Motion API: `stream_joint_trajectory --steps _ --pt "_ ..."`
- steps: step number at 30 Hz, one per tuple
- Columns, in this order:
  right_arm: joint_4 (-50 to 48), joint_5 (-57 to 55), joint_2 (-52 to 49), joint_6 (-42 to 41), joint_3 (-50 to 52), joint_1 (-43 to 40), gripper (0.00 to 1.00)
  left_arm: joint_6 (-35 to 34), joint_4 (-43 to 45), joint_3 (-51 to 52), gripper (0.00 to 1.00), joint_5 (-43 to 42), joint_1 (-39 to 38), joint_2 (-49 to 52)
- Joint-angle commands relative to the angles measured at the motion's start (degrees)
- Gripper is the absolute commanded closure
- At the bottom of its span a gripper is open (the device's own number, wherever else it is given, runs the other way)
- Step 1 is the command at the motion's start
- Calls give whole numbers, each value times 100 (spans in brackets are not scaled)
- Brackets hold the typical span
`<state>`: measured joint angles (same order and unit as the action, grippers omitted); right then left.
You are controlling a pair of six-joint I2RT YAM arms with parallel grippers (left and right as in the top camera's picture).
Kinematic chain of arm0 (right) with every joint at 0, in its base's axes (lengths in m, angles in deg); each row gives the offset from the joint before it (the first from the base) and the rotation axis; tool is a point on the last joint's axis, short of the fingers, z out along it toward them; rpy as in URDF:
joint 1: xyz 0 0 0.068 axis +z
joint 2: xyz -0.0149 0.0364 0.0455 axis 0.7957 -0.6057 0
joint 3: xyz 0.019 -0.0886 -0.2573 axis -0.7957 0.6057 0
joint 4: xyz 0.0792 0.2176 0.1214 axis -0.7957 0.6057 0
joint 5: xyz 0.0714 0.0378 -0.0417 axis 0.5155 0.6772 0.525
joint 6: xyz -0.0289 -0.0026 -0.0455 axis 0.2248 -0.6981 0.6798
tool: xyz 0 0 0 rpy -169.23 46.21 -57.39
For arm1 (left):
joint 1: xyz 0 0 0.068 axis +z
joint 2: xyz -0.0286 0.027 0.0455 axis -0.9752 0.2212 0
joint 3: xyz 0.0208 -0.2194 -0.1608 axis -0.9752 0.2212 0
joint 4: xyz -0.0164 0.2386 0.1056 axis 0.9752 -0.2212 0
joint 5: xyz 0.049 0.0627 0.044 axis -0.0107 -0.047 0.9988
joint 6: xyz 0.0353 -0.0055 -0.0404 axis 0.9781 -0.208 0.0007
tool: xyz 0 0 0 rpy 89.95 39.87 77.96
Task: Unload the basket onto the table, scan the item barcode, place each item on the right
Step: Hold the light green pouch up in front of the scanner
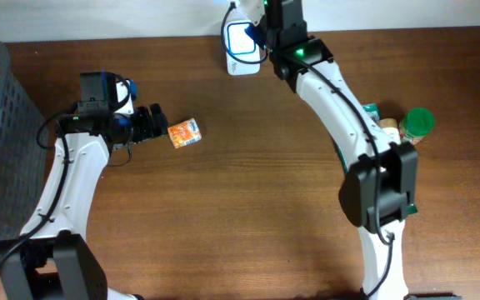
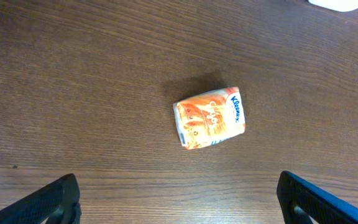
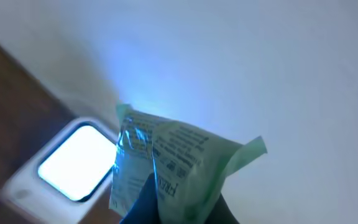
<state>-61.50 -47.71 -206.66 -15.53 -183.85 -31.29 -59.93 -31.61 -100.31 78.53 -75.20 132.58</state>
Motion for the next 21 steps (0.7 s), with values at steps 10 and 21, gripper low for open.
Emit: stream_joint_trajectory --steps 10,21 --pt "-1766 -883 -1193 3161 -63 289 96 68 7 -26 1 24 7 -26" --pt "-1711 -1099 -1198 3152 -59 422 96 68 7 -24 1 24 7 -26"
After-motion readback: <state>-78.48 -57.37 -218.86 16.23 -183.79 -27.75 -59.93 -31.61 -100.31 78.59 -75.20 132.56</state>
